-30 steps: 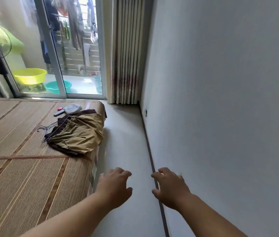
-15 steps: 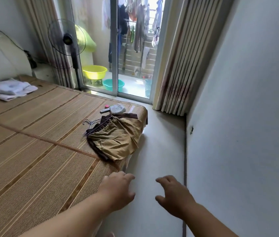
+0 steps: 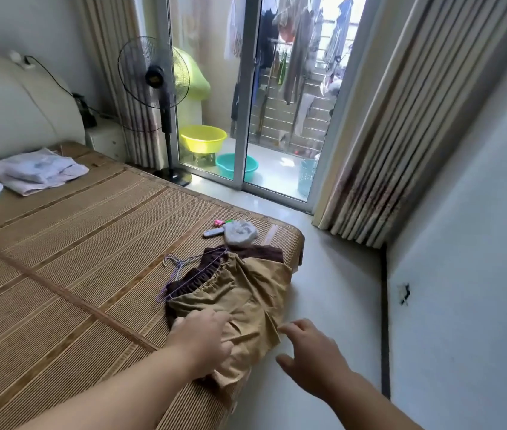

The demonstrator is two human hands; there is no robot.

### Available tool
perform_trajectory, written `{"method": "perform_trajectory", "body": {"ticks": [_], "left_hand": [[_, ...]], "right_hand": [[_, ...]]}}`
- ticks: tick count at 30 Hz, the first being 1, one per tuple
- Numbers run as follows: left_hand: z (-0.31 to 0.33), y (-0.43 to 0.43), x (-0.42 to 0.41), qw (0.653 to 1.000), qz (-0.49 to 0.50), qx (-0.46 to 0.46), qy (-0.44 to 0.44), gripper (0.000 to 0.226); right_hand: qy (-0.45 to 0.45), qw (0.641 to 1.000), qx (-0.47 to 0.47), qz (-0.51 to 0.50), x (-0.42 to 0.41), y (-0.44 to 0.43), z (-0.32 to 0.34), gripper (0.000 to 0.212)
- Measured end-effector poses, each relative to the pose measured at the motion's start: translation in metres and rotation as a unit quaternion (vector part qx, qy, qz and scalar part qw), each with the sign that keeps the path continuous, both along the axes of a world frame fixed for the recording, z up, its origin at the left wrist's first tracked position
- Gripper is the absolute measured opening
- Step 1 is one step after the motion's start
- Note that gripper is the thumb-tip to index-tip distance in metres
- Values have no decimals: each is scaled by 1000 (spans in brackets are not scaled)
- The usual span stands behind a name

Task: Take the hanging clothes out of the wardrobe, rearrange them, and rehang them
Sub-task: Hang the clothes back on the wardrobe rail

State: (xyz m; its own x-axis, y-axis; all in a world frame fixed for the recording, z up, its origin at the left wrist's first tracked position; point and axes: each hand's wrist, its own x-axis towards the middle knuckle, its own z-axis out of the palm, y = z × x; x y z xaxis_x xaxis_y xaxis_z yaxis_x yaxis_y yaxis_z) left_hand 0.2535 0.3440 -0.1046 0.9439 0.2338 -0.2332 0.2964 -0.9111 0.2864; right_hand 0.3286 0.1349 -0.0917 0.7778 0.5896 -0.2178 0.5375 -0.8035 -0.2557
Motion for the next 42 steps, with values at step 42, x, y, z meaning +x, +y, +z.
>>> {"method": "perform_trajectory", "body": {"ticks": [42], "left_hand": [[-289,219,354,852,454,-226,129,56]], "right_hand": [[152,905,-157,364,487,389,-258,57]]}}
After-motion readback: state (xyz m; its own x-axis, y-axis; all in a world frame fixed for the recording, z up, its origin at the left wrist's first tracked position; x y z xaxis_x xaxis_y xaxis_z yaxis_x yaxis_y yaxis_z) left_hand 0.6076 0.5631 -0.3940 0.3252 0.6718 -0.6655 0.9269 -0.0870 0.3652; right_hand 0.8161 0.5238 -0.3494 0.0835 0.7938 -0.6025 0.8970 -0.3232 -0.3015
